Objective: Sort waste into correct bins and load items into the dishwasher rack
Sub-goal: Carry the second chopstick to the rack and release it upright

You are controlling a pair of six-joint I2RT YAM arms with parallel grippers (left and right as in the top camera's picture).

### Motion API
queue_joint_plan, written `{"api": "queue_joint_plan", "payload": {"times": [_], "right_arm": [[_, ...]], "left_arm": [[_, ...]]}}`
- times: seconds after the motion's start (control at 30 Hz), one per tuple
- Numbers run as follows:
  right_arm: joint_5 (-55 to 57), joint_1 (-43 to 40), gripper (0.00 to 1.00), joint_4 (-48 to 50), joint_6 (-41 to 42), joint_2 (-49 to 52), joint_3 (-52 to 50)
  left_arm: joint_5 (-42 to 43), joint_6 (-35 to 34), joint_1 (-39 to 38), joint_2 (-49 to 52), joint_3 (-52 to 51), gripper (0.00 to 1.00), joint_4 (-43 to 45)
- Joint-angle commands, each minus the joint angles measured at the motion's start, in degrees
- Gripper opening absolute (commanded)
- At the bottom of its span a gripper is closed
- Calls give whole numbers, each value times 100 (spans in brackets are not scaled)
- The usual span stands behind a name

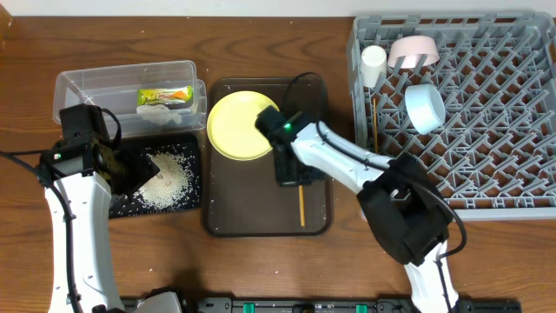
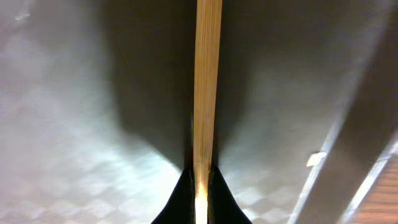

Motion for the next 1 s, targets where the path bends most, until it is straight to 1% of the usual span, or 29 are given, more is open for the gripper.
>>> {"api": "queue_joint_plan", "payload": {"times": [0.0,0.13,0.27,0.43,0.53,0.7,0.83,0.97], "right_arm": [[57,-293,1,-28,-570,-411,-4],[52,-647,1,-33,-1108,-1147,-4],[52,-1084,1,-81,-1943,-2035,-4],[98,-1764,1,-308,-2562,-2688,-4],[90,-2258,1,-511,-2763,-2702,-15],[72,-2693,1,-533,-3034,-2476,-205],[76,-2782,1,-494,-3036,-2155,-271],[72,-2776,5,-345,-3034,-1849,-271]], "left_arm": [[-31,-52,26,-17,-57,85,-17],[-31,-52,26,-17,-57,85,-17],[-31,-52,26,-17,-57,85,-17],[-31,-55,26,-17,-57,85,-15],[-28,-55,26,-17,-57,85,-17],[-31,-52,26,-17,-57,85,-17],[-31,-52,26,-17,-57,85,-15],[-31,-52,26,-17,-57,85,-17]]}}
